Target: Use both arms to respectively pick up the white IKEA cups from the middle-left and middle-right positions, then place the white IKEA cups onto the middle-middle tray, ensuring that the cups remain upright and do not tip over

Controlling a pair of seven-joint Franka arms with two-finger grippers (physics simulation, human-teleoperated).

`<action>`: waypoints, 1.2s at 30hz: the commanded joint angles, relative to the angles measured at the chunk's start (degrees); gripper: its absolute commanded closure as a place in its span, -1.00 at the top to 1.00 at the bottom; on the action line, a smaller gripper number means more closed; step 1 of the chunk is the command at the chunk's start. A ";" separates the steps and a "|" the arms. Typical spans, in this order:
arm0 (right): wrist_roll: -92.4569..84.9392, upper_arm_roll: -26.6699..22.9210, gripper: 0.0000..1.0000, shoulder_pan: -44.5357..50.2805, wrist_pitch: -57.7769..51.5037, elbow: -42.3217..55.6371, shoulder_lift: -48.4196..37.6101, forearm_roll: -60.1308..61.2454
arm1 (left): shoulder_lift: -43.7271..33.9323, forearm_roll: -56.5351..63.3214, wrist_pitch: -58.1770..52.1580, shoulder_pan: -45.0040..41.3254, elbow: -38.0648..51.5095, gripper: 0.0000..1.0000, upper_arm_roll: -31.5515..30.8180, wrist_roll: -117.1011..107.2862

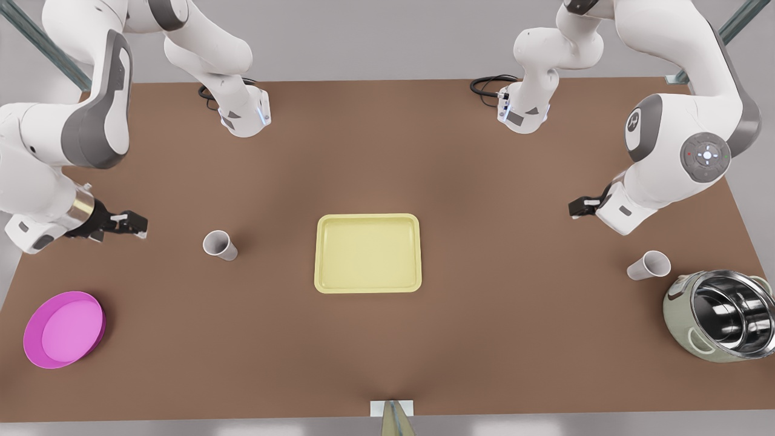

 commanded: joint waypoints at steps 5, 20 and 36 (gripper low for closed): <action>-3.01 0.12 1.00 0.22 8.47 -10.82 1.94 0.39 | 8.19 -0.10 13.08 5.18 -0.59 1.00 6.85 17.34; -2.83 -0.06 1.00 0.04 15.94 -20.83 1.68 0.74 | 22.35 -1.07 35.24 18.20 -8.06 1.00 7.29 30.53; -2.92 -0.06 1.00 -3.91 35.63 -42.63 -2.80 2.76 | 26.30 -0.89 38.58 19.69 -10.08 -0.30 7.29 30.80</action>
